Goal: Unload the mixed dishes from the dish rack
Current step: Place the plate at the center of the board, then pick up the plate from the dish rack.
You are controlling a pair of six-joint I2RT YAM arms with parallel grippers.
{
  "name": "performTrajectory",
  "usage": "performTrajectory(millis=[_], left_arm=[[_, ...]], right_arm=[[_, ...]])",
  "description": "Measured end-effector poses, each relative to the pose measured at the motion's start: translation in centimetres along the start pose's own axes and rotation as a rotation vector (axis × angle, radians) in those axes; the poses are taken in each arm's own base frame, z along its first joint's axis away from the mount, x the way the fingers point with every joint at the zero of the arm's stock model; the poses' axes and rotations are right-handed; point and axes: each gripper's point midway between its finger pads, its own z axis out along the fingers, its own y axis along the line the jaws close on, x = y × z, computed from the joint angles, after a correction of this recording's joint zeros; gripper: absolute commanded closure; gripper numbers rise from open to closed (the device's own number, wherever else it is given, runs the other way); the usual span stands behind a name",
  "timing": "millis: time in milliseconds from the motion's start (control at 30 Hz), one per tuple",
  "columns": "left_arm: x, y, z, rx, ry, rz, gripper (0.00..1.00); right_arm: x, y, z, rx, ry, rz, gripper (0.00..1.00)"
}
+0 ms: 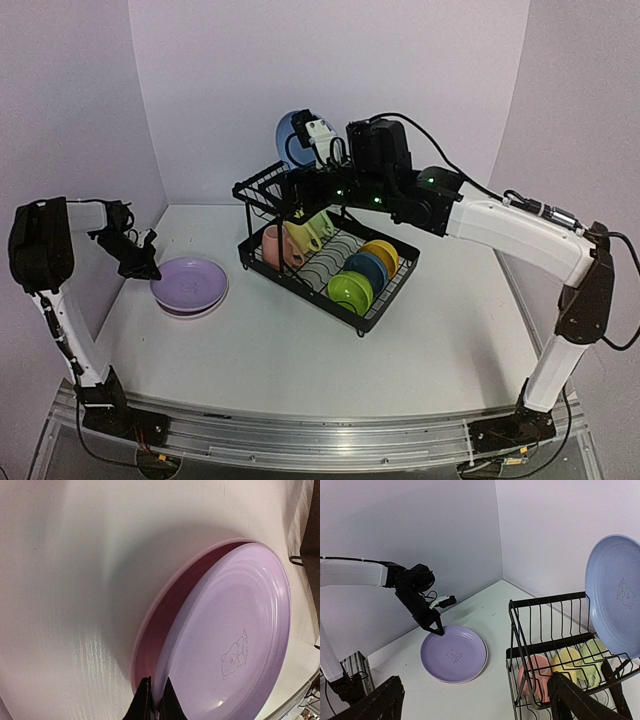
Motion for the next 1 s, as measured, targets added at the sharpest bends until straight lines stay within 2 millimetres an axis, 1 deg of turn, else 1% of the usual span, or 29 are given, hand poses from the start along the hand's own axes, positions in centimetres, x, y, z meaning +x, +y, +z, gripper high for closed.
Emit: performTrajectory(millis=[33,200,333,400,633,700,833,933,1000], left_arm=[[0.1,-0.2,0.2,0.003,0.007,0.005,0.97],[0.6,-1.2,1.4,0.012,0.041,0.026,0.77],[0.6,-0.8,1.5,-0.015,0.046,0.033,0.56],[0.5,-0.4,1.4,-0.035,0.046,0.040,0.53],[-0.2,0.4,1.0,-0.102,0.024,0.089,0.54],[-0.5,0.1,0.7,-0.109,0.010,0.112,0.53],[-1.4,-1.5,-0.6,-0.082,-0.040,0.160,0.47],[-2.7,-3.4,-2.7,-0.035,-0.112,0.213,0.41],[-4.1,-4.9,-4.8,-0.005,-0.193,0.265,0.37]], right_arm=[[-0.2,0.0,-0.1,-0.001,-0.005,0.000,0.03],[-1.2,0.2,-0.7,-0.007,-0.034,0.000,0.02],[-1.7,0.5,-0.9,-0.022,-0.051,0.001,0.02],[-1.9,0.6,-1.0,-0.030,-0.057,0.000,0.02],[-1.9,0.5,-1.1,-0.023,-0.060,-0.007,0.02],[-1.9,-0.4,-1.1,0.027,-0.063,-0.010,0.02],[-1.8,-3.4,-1.8,0.207,-0.027,-0.079,0.02],[-3.4,-6.4,-3.1,0.335,-0.008,-0.134,0.07],[-5.1,-9.0,-4.3,0.397,-0.016,-0.131,0.08]])
